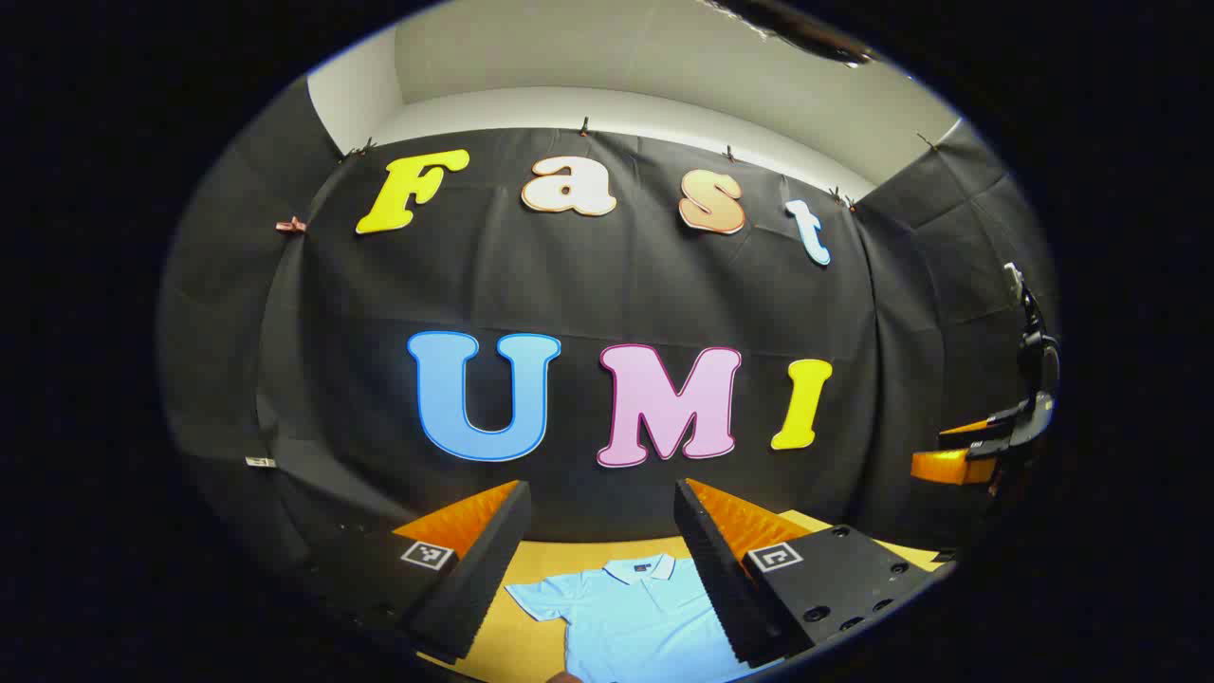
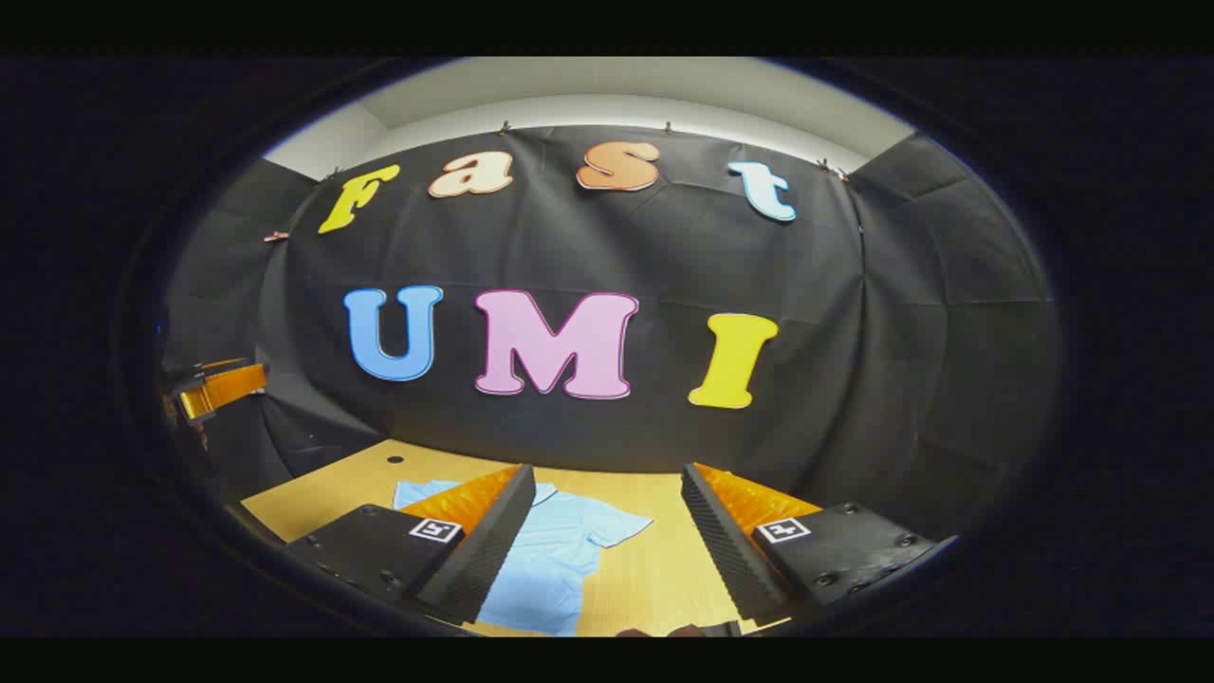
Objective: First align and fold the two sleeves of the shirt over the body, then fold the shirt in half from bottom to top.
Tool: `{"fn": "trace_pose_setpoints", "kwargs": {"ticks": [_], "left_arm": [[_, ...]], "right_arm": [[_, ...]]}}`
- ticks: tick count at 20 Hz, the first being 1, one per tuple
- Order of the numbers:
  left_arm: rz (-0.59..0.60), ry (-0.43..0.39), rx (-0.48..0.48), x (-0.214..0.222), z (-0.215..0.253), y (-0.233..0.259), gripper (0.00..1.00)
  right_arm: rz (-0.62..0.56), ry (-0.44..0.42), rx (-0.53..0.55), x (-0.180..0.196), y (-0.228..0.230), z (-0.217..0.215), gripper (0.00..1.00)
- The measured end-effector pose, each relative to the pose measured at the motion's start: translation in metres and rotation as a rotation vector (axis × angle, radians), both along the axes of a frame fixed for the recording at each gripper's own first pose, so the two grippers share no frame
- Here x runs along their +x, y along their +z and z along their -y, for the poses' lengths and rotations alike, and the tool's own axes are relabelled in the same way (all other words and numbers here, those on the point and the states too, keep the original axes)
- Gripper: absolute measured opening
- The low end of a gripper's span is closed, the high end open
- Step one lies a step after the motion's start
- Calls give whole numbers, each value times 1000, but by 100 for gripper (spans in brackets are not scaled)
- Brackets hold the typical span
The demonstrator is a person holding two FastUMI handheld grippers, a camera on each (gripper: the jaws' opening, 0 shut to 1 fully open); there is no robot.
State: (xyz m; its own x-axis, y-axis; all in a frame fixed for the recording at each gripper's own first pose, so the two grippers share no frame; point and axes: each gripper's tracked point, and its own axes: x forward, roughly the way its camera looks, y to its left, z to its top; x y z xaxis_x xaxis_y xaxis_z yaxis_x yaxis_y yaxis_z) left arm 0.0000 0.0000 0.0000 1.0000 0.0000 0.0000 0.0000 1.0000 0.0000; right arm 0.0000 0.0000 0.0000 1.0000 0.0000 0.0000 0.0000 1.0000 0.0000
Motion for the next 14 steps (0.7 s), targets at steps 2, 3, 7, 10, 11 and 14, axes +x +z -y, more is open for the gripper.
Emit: {"fn": "trace_pose_setpoints", "kwargs": {"ticks": [2, 3, 7, 10, 11, 14], "left_arm": [[-17, -9, -13, -2, -2, -3, 97], [-16, -9, -12, -4, -3, -2, 96], [-5, 16, -2, -12, -19, 3, 97], [-5, 28, -2, -20, -30, 4, 96], [-13, 33, 4, -22, -33, 0, 96], [-37, 35, 9, -28, -40, -10, 97]], "right_arm": [[1, -10, 10, -1, 2, 3, 97], [2, -13, 14, -2, 1, 3, 96], [-11, -26, 19, 0, -1, 5, 96], [11, -34, 20, 0, 8, 3, 96], [9, -33, 19, -1, 6, 1, 96], [-3, -28, -2, -5, 2, -5, 96]]}}
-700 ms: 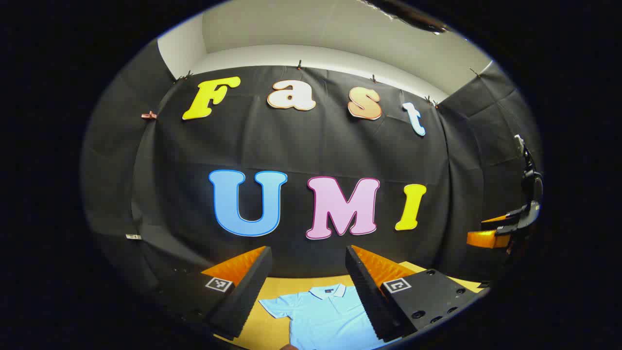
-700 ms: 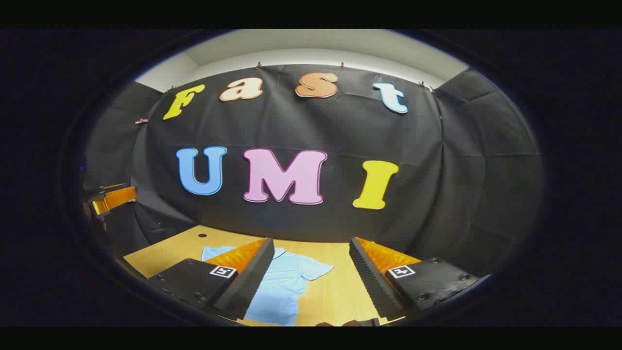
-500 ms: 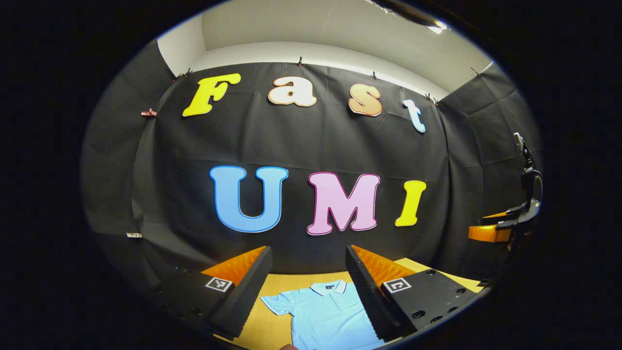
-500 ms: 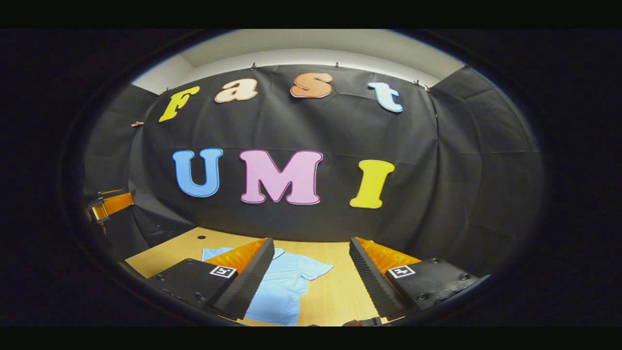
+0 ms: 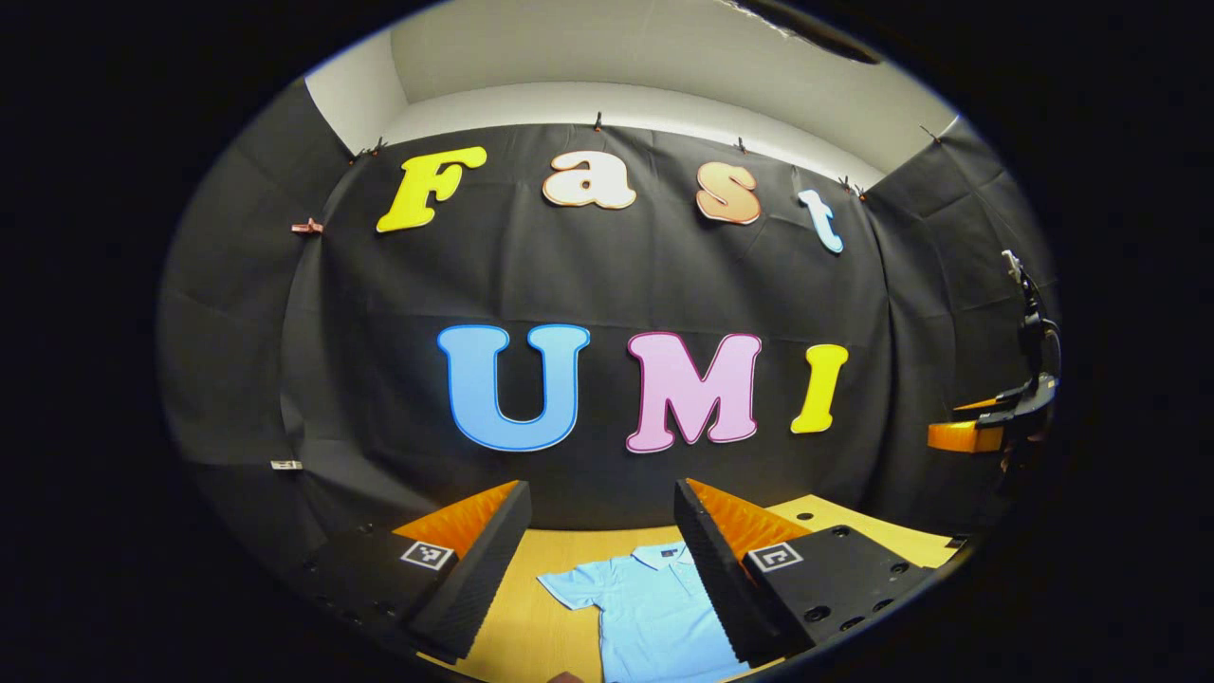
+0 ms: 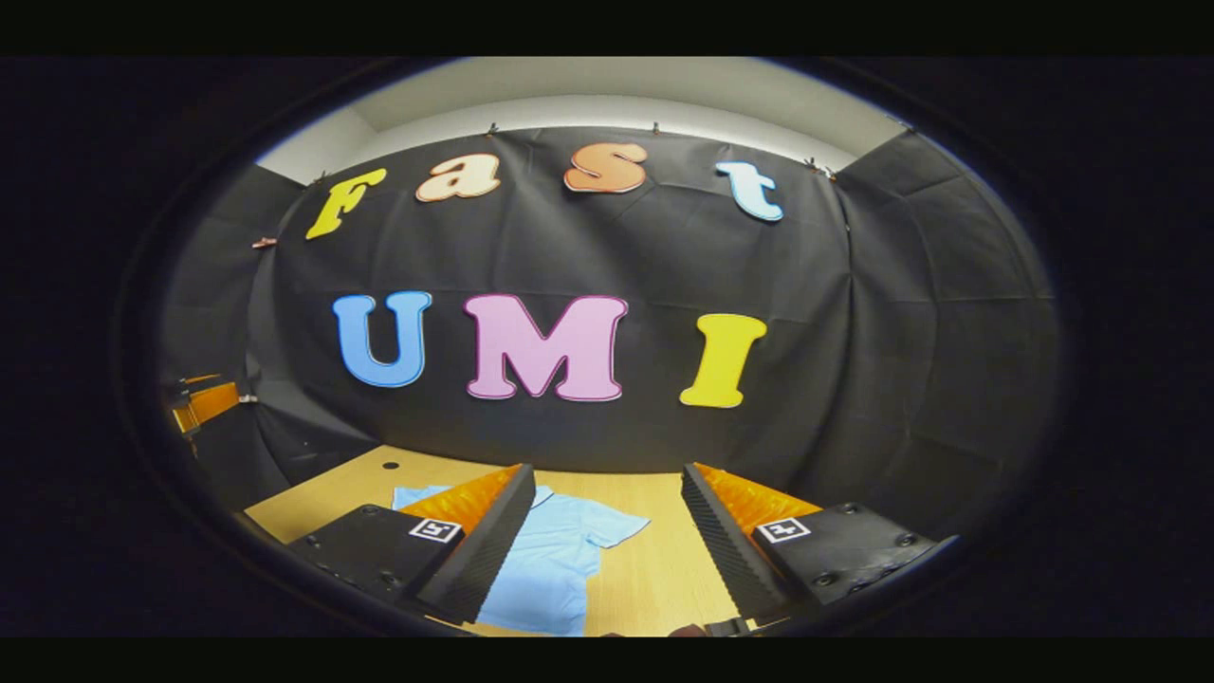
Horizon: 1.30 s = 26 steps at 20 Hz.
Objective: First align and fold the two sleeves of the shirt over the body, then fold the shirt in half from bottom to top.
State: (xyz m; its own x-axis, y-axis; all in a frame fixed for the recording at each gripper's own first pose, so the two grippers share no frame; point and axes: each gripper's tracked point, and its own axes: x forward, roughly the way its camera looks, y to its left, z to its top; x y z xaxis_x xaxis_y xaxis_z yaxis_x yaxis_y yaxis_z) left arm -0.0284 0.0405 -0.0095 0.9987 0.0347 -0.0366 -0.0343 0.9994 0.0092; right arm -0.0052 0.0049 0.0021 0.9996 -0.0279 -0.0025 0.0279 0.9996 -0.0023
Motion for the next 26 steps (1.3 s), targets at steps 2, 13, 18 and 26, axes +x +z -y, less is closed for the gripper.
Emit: {"fn": "trace_pose_setpoints", "kwargs": {"ticks": [2, 13, 18, 26], "left_arm": [[-7, -1, -13, -3, -4, -3, 96], [-55, 5, 68, -4, -24, -11, 97], [-128, 66, 30, 22, -14, -37, 97], [-277, 213, -11, 86, 29, -83, 97]], "right_arm": [[-9, 9, -14, -4, -4, -5, 96], [-125, 61, 1, 33, -46, -12, 96], [-364, 152, 28, 106, -135, -9, 97], [-615, 280, 44, 262, -275, 17, 97]]}}
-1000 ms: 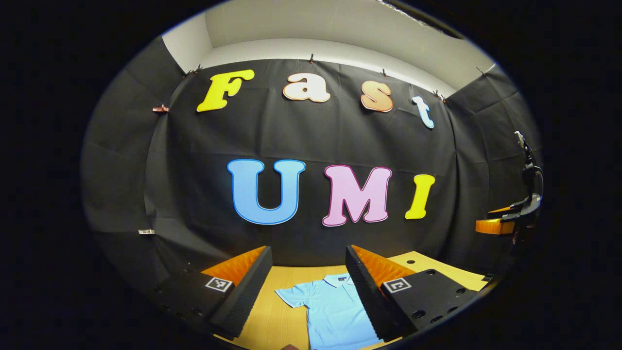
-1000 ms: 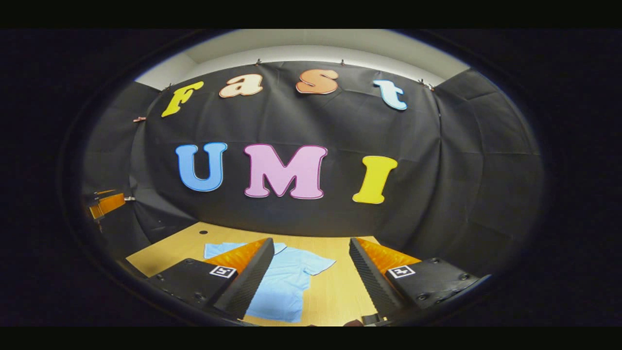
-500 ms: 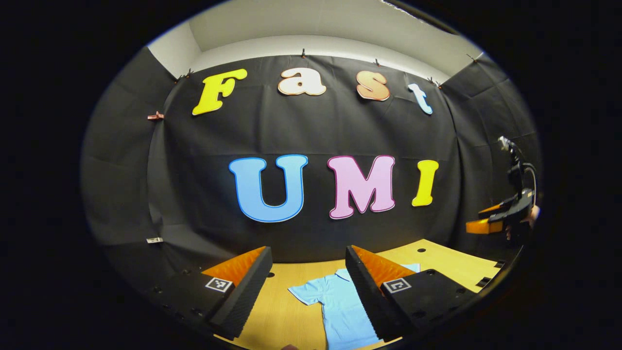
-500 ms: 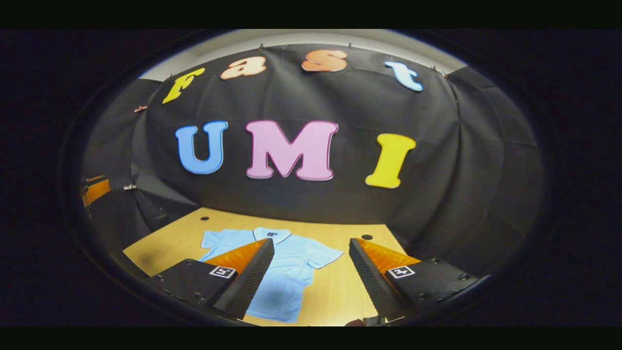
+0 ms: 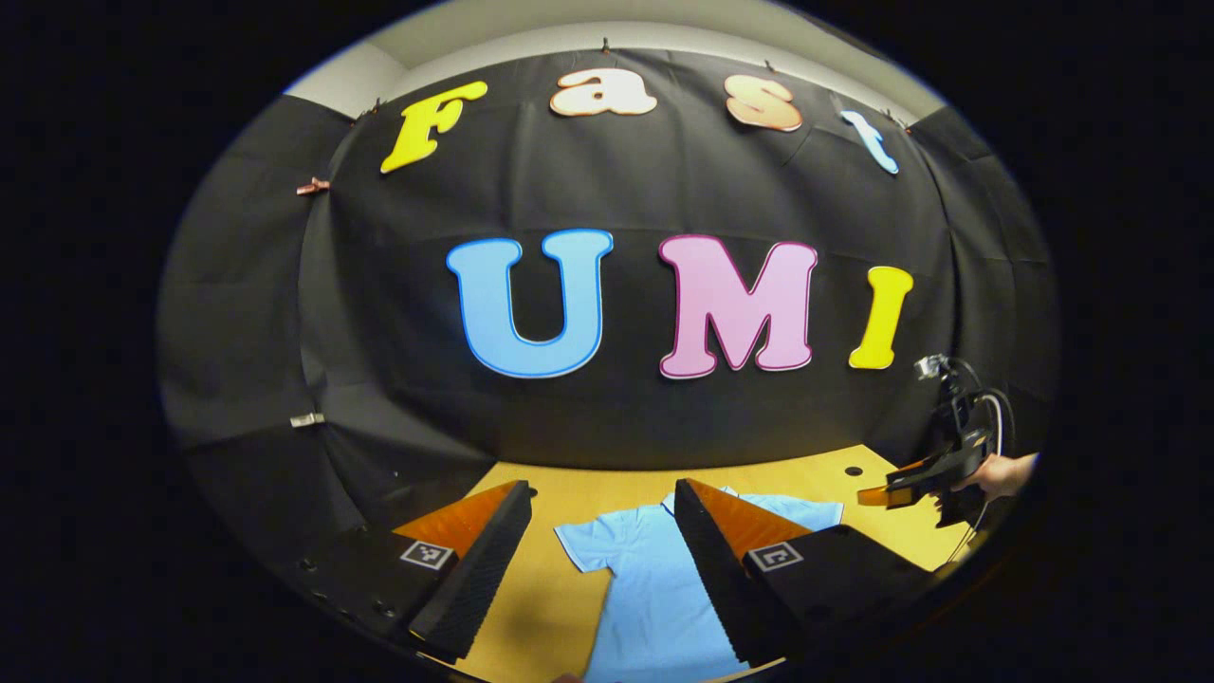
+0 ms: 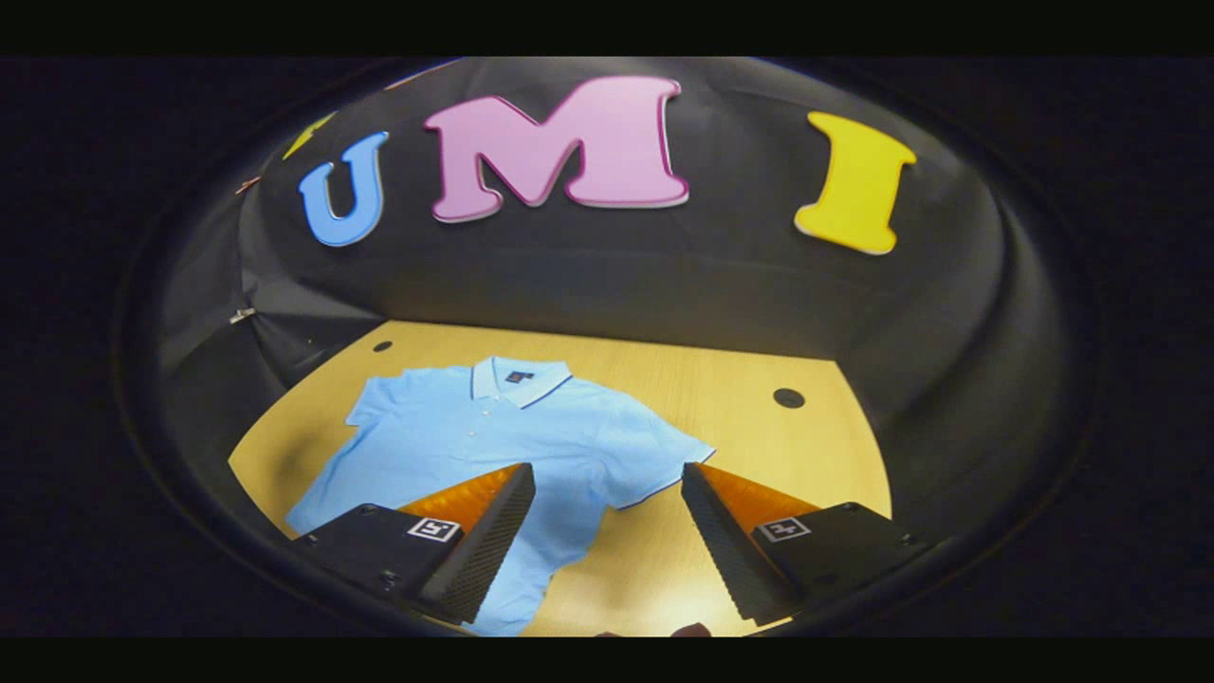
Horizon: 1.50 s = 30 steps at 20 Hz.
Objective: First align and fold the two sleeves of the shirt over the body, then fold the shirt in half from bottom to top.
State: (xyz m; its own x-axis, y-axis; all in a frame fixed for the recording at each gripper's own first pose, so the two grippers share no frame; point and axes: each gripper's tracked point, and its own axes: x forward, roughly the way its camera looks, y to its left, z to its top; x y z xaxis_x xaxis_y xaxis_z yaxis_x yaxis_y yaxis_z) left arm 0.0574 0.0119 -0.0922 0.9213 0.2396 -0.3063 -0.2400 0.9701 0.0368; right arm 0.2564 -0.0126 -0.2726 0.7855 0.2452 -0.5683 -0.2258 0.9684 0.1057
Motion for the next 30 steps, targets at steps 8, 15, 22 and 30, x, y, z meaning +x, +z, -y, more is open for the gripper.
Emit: {"fn": "trace_pose_setpoints", "kwargs": {"ticks": [8, 15, 22, 30], "left_arm": [[-100, 65, 43, 26, 44, -27, 97], [-146, 82, 52, 44, 64, -43, 97], [-160, 51, 6, 53, 44, -74, 99], [-233, 3, -202, 74, -41, -149, 99]], "right_arm": [[-161, -64, -1, 108, -123, 38, 98], [-135, -7, -24, 121, -140, 30, 31], [-100, 16, 262, 120, -68, -38, 9], [-249, 64, 223, 80, -100, -133, 31]]}}
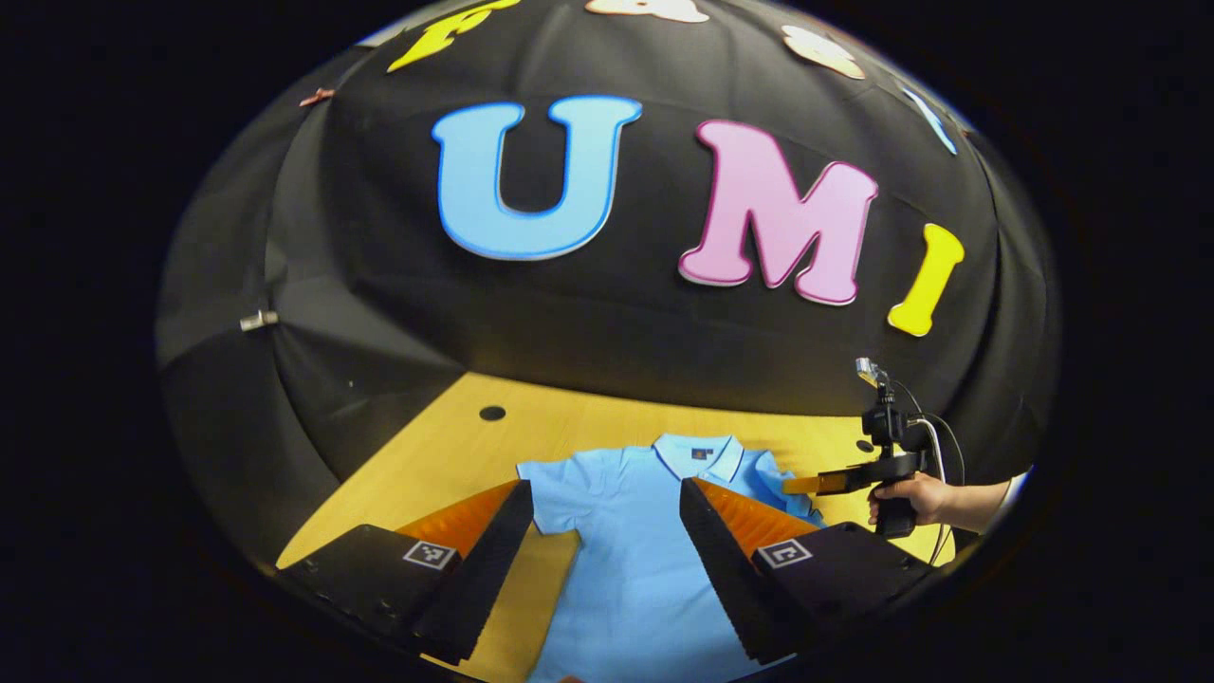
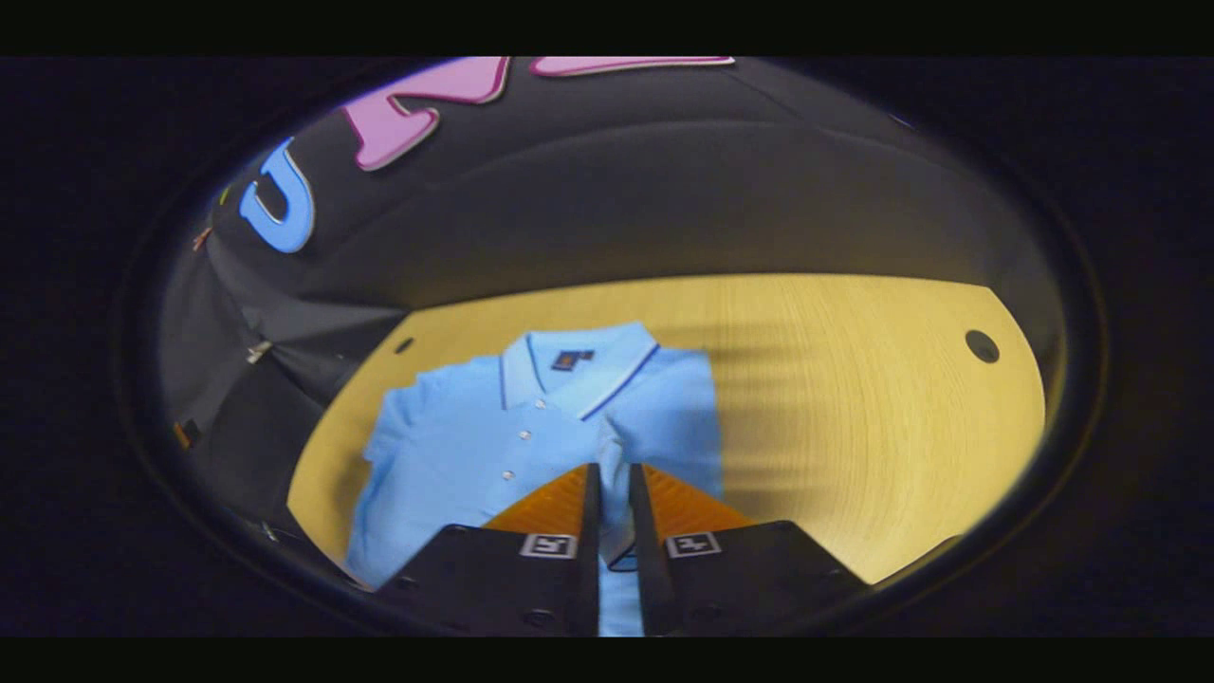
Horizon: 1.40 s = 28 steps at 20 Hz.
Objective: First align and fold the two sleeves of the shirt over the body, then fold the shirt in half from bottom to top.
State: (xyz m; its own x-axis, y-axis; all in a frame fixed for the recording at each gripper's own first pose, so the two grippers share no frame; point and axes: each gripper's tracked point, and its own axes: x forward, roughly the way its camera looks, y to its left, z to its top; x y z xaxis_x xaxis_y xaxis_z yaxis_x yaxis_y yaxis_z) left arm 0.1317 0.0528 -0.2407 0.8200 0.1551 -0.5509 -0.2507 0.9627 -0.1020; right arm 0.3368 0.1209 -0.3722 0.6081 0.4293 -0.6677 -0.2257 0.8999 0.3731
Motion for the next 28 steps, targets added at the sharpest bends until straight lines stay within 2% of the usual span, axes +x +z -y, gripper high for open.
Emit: {"fn": "trace_pose_setpoints", "kwargs": {"ticks": [3, 5, 6, 9, 12, 13, 14, 18, 21, 22, 23, 26, 28], "left_arm": [[-64, -2, -45, 20, -41, -43, 97], [-108, -1, -61, 34, -65, -63, 97], [-124, -3, -60, 43, -75, -73, 97], [-163, -39, -39, 78, -90, -98, 97], [-216, -101, -14, 110, -93, -134, 98], [-234, -123, -6, 118, -94, -147, 98], [-273, -127, 3, 121, -96, -167, 97], [-386, -132, 20, 128, -96, -218, 97], [-493, -141, 32, 120, -93, -253, 97], [-473, -150, 21, 121, -88, -247, 97], [-474, -185, 1, 126, -83, -255, 74], [-484, -212, 66, 131, -76, -254, 6], [-435, -248, 34, 142, -60, -240, 6]], "right_arm": [[44, -59, 6, -3, 9, -1, 88], [96, -58, -12, -10, 30, 4, 80], [123, -58, -14, -15, 45, 6, 90], [194, -53, -28, -35, 79, 19, 96], [242, -76, -14, -62, 109, 39, 96], [251, -88, -8, -72, 115, 48, 87], [258, -99, -8, -82, 116, 57, 96], [203, -143, -52, -122, 95, 96, 96], [161, -198, -36, -138, 84, 116, 96], [153, -216, -28, -140, 81, 121, 96], [145, -228, -21, -143, 79, 125, 96], [133, -244, 3, -145, 76, 130, 96], [130, -245, 14, -146, 77, 132, 96]]}}
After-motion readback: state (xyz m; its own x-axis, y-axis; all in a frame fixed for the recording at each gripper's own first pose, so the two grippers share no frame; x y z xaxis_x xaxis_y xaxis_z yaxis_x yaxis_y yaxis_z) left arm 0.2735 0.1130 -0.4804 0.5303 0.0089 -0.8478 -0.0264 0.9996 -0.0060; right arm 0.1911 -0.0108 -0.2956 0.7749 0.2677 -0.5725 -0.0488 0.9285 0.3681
